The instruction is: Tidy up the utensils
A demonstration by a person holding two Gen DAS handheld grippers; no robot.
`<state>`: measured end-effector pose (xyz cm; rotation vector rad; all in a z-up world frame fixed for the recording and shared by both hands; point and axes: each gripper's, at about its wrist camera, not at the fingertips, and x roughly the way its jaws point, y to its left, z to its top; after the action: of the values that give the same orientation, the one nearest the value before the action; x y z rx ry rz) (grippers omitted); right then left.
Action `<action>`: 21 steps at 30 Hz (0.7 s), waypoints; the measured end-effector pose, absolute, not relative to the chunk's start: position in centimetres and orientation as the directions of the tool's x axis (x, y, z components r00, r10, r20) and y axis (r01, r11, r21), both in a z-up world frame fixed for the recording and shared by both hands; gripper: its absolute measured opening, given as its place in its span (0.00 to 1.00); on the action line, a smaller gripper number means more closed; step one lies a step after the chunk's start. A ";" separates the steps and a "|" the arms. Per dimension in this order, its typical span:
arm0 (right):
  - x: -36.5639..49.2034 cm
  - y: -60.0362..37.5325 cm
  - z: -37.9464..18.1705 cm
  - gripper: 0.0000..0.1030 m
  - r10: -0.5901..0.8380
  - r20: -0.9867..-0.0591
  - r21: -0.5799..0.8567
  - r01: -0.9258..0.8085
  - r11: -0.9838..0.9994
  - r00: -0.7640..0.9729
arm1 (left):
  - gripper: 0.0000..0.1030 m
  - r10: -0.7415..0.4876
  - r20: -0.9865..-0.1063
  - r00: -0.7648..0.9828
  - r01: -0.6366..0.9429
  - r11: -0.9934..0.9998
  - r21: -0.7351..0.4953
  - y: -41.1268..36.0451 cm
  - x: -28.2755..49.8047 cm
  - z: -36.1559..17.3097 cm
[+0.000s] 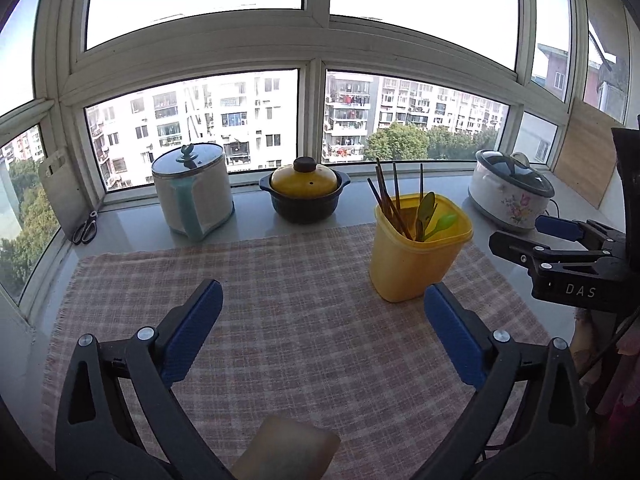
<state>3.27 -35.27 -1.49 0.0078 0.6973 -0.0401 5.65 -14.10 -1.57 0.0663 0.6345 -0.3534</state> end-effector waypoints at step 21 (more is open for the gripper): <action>3.5 -35.3 -1.7 1.00 -0.073 -0.631 -0.028 0.072 0.997 0.772 | 1.00 -0.276 -0.618 0.736 0.316 0.948 -0.046 -14.0 6.1 -1.8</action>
<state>3.54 -35.27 -1.67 -0.0024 0.6836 -0.0784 6.11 -14.02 -1.80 0.0629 0.6686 -0.3250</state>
